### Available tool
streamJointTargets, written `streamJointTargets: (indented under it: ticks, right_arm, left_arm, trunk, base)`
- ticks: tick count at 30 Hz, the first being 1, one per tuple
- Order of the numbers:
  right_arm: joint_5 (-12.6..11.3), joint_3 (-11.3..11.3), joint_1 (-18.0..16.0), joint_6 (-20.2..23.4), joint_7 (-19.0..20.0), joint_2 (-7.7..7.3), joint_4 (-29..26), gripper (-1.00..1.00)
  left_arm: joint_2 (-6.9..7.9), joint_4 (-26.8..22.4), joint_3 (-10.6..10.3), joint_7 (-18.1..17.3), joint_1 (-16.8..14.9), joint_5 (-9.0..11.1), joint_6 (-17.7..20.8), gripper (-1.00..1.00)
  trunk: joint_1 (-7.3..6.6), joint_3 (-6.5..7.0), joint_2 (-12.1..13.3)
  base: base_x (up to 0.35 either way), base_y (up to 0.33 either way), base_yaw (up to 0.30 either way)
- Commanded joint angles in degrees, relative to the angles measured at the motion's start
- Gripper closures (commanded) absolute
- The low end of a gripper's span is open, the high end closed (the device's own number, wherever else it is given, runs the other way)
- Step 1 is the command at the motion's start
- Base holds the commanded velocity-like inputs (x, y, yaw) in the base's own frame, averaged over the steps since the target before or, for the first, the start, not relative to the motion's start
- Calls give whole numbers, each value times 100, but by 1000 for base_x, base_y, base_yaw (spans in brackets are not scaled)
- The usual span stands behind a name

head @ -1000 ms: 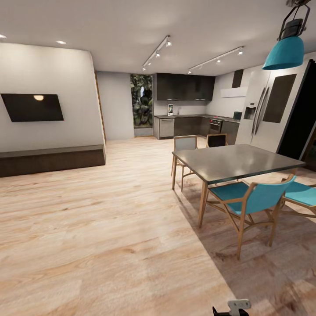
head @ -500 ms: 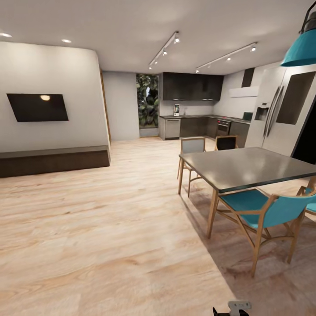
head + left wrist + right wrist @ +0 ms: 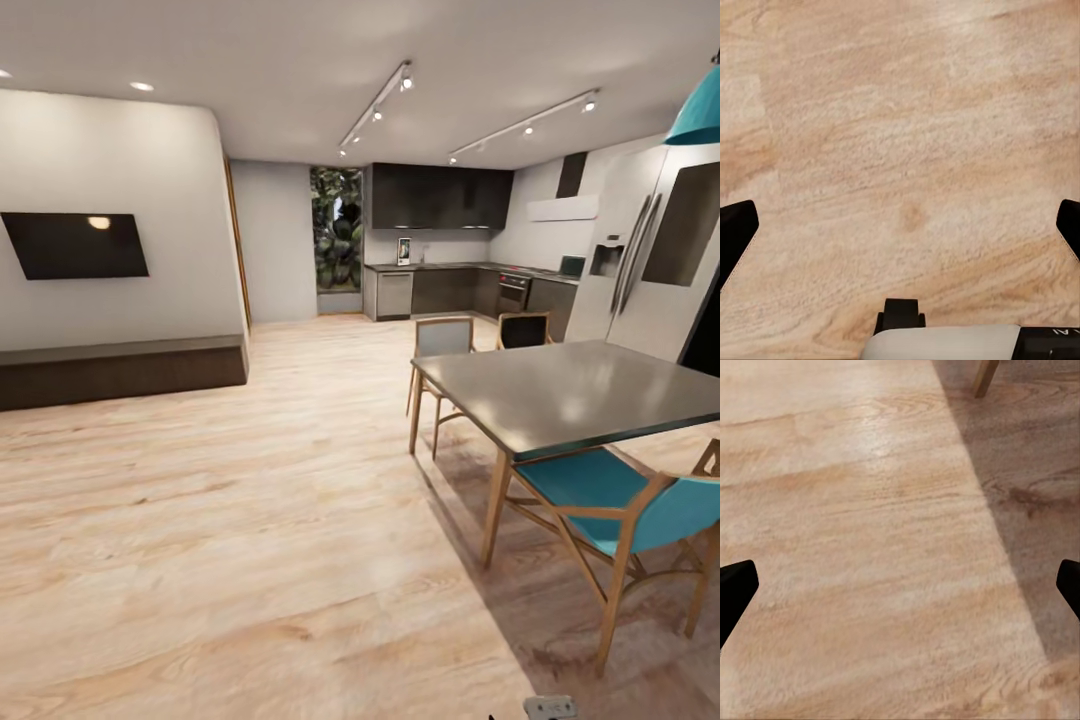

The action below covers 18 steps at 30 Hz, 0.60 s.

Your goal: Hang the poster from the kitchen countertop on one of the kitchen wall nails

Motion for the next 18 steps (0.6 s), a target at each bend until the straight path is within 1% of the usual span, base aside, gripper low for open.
streamJointTargets:
  ticks: [1, 18]
  right_arm:
    - [6, 3, -3, -18, 0, -1, 8, -100]
    - [6, 3, -3, -19, 0, -1, 10, -100]
  left_arm:
    - [-1, -7, 4, 1, 2, -4, 0, -100]
    - [-1, 135, 4, -5, 3, -4, -3, -100]
  trunk:
    - [4, -5, -2]
    - [4, -5, -2]
  base:
    - [335, 0, 0]
    - [335, 0, 0]
